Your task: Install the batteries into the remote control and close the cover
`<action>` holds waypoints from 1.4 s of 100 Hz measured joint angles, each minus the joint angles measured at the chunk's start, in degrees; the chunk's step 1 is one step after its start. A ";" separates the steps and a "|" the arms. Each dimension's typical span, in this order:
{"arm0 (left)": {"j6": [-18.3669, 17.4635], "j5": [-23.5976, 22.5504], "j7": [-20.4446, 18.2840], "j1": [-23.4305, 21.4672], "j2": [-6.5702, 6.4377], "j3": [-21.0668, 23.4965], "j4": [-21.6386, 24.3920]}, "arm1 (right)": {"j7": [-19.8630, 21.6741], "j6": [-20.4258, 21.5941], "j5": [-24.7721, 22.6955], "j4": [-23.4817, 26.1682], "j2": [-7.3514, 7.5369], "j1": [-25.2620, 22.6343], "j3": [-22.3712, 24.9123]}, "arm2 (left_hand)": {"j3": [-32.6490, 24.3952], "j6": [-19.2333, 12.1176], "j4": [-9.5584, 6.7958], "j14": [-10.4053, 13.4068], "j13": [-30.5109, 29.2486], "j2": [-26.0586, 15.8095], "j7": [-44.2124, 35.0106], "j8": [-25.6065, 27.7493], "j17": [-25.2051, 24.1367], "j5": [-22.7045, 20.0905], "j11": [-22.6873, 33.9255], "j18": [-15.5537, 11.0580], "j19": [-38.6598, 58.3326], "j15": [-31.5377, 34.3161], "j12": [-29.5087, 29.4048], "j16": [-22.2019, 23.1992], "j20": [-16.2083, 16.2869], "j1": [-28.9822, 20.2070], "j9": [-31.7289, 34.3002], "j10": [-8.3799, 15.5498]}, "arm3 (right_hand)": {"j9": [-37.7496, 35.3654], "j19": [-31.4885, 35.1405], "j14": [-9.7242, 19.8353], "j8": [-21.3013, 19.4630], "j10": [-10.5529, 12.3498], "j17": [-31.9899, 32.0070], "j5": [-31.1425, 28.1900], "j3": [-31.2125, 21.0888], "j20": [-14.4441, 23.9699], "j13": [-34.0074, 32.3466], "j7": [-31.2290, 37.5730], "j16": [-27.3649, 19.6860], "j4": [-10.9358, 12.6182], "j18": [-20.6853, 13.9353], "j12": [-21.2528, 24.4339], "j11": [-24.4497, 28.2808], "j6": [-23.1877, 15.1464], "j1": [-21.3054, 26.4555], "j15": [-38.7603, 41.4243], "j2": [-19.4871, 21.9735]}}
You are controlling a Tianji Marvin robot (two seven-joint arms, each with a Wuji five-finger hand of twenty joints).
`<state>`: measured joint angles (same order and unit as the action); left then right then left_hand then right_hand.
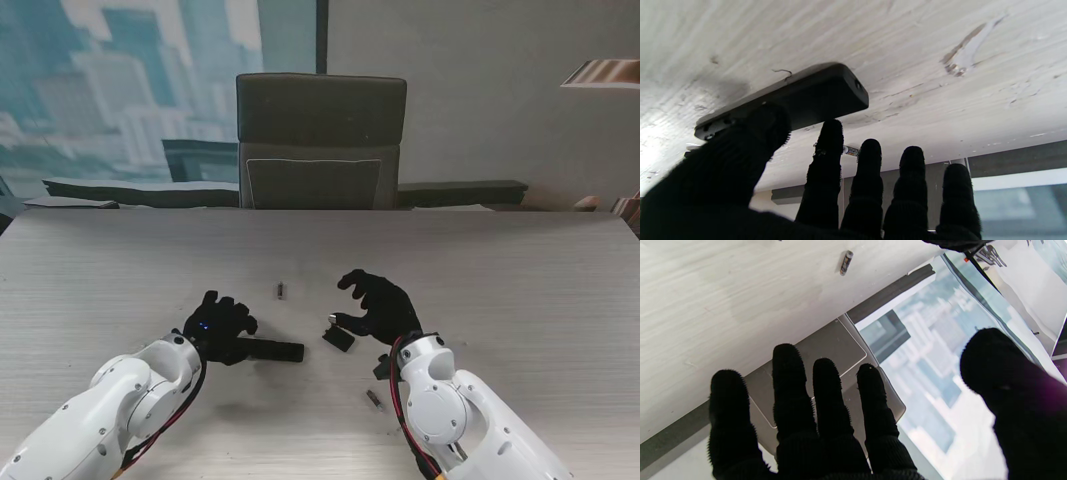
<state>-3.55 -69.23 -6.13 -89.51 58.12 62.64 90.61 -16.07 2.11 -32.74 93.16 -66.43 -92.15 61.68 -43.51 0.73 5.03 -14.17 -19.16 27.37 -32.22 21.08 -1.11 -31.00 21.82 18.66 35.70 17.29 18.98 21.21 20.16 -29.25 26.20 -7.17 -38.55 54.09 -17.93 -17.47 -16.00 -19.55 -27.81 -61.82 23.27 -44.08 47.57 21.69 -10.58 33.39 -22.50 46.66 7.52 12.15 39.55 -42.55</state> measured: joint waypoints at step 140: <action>-0.93 2.10 3.06 -1.49 0.26 1.83 -1.36 | 20.10 -19.75 -46.90 13.92 7.26 -14.79 -4.06 | 6.46 0.11 -1.46 0.01 0.16 -5.32 1.29 -0.62 -0.54 0.00 -1.41 0.00 -1.50 -0.90 -0.65 0.00 0.00 0.69 0.00 -0.75 | -9.34 10.10 1.59 -3.75 1.06 -2.97 -18.04 -2.60 -1.11 -4.35 3.00 5.60 -0.17 -4.32 -2.18 7.66 -2.87 -3.35 14.26 -7.33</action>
<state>-4.47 -67.13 -3.07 -91.00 58.38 64.47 89.25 4.04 -17.64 -79.64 107.08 -59.17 -106.94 57.63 -37.05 0.84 3.57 -14.16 -19.00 22.05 -30.93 20.45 -1.65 -31.00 20.41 18.66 34.21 16.39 18.33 21.21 20.16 -28.56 26.20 -7.92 -47.89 64.19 -16.34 -21.22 -14.94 -22.52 -45.85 -64.42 22.16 -48.43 50.56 27.29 -10.75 29.07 -24.68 54.32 4.65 8.80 53.81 -49.88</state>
